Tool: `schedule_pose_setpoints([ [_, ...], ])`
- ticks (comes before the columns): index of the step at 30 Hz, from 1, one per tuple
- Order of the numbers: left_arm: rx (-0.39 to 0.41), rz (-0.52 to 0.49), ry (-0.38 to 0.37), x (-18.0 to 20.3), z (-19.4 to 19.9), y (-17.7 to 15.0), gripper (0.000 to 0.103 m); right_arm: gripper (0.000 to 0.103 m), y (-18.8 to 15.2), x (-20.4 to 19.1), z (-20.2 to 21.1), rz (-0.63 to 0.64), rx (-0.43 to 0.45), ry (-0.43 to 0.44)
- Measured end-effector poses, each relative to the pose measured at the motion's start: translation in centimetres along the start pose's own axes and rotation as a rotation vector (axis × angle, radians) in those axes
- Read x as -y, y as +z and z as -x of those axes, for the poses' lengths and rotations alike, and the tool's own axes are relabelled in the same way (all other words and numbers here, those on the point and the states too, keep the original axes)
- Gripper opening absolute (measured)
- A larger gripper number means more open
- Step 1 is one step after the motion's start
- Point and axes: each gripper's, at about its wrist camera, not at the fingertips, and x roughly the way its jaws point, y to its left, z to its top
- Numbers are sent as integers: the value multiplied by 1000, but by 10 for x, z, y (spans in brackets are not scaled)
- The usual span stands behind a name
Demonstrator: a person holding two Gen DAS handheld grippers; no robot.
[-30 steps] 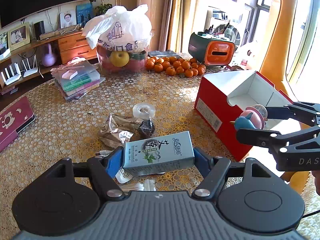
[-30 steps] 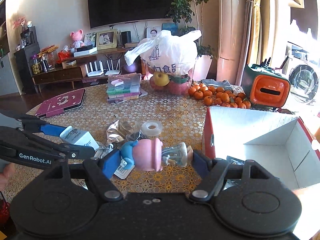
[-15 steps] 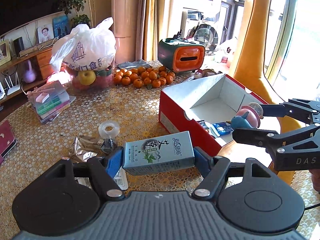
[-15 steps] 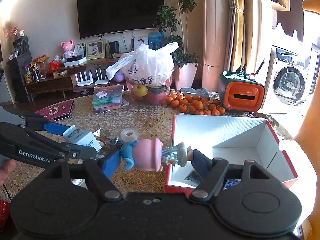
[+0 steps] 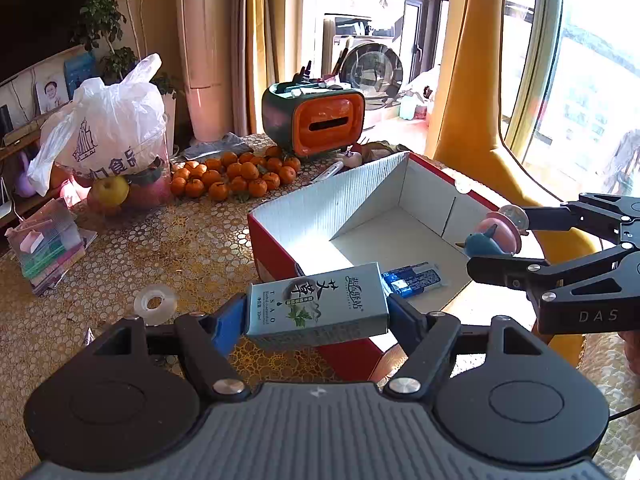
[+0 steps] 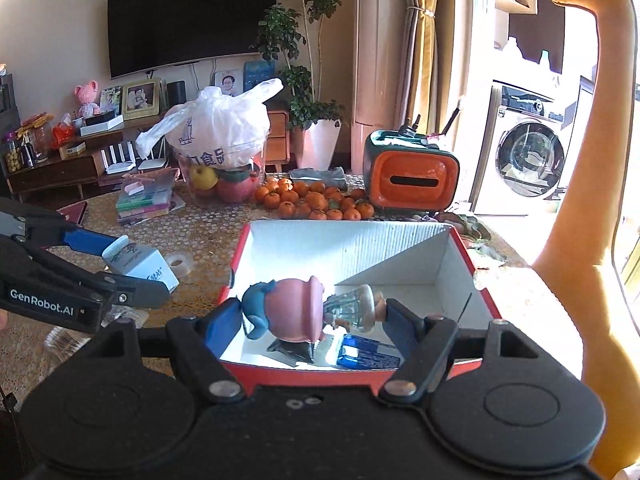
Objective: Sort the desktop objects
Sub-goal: 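Carry the carton and figurine over the red shoebox with both tools, then lower into the box and open the right tool to drop the figurine while the left tool drops the carton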
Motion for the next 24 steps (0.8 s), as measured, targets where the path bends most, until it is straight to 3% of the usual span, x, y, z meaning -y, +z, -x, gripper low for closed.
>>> schedule_pose_setpoints([
  [10, -56, 23, -9, 15, -56, 33, 74, 77, 3, 39, -33, -9, -42, -60],
  [17, -64, -7, 41, 25, -94, 50, 75, 77, 6, 61, -62, -36, -77, -33],
  [24, -144, 22, 34, 29, -131, 63, 75, 77, 3, 73, -89, -10, -123, -32],
])
